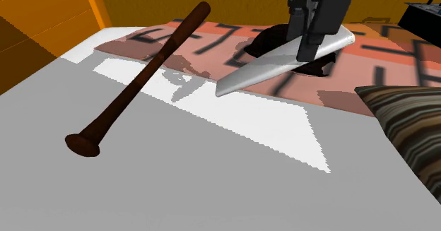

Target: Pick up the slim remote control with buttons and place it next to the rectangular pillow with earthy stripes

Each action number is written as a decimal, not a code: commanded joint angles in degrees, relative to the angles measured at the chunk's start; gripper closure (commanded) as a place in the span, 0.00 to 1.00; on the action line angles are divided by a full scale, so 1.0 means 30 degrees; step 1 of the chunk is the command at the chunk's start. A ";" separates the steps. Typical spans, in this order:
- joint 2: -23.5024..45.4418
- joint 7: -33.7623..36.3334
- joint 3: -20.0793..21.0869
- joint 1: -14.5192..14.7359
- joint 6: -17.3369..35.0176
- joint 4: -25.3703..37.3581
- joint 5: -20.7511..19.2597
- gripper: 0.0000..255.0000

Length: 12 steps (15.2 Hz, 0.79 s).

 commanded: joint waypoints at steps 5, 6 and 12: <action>-0.2062 -0.1636 -0.0787 -0.0985 -0.0112 -0.1314 -0.1515 1.00; -0.2333 -0.1944 -0.0947 -0.1156 -0.0146 -0.1451 -0.1733 1.00; -0.3204 -0.2640 -0.1371 -0.1685 0.0514 -0.2676 -0.2428 1.00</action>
